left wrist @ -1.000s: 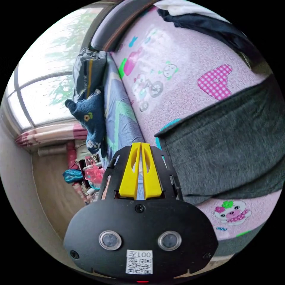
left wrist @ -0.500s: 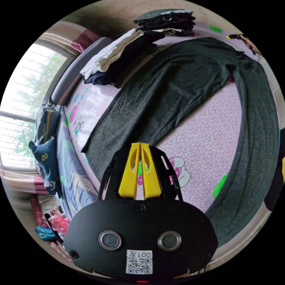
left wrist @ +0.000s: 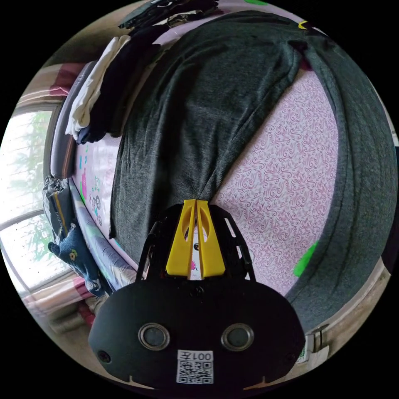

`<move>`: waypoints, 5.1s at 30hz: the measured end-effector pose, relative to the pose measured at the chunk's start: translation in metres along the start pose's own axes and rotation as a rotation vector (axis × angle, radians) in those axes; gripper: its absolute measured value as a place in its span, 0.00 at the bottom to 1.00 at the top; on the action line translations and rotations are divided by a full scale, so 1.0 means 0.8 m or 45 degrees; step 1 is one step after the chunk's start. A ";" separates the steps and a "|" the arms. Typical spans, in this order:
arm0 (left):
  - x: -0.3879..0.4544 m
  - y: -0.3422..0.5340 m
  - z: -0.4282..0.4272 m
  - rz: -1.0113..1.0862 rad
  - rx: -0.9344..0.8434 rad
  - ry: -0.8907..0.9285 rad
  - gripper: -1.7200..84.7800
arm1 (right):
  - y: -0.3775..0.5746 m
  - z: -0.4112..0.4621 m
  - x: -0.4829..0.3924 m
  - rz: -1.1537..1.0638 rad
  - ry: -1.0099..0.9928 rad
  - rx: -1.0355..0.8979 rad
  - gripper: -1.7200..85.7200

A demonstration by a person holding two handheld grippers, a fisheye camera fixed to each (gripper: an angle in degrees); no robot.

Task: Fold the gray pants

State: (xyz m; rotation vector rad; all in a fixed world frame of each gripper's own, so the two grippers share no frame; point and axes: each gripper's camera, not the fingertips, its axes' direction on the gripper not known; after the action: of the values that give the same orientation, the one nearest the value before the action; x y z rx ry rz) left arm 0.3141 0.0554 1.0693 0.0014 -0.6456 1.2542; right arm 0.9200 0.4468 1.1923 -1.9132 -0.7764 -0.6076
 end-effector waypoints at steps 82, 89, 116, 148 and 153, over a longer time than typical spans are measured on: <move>0.261 0.351 0.081 -1.064 -0.211 0.062 0.00 | 0.041 0.057 -0.483 -1.046 -0.501 -0.187 0.02; 0.242 0.352 0.089 -1.059 -0.258 0.045 0.01 | 0.040 -0.004 -0.407 -0.777 -0.612 -0.038 0.02; 0.379 0.323 0.009 -1.183 -0.369 0.454 0.00 | 0.150 -0.064 0.113 0.522 -0.408 -0.227 0.02; 0.443 0.356 0.021 -1.245 -0.465 0.465 0.00 | 0.115 -0.132 0.082 0.488 -0.232 -0.416 0.02; 0.437 0.380 -0.002 -1.354 -0.463 0.416 0.00 | 0.146 -0.167 0.094 0.618 -0.324 -0.272 0.02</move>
State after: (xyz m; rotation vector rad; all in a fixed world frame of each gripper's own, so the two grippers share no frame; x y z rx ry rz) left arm 0.1035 0.4649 1.1226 -0.1413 -0.4615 0.0963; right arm 1.0447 0.3057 1.2325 -2.3005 -0.3808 -0.1514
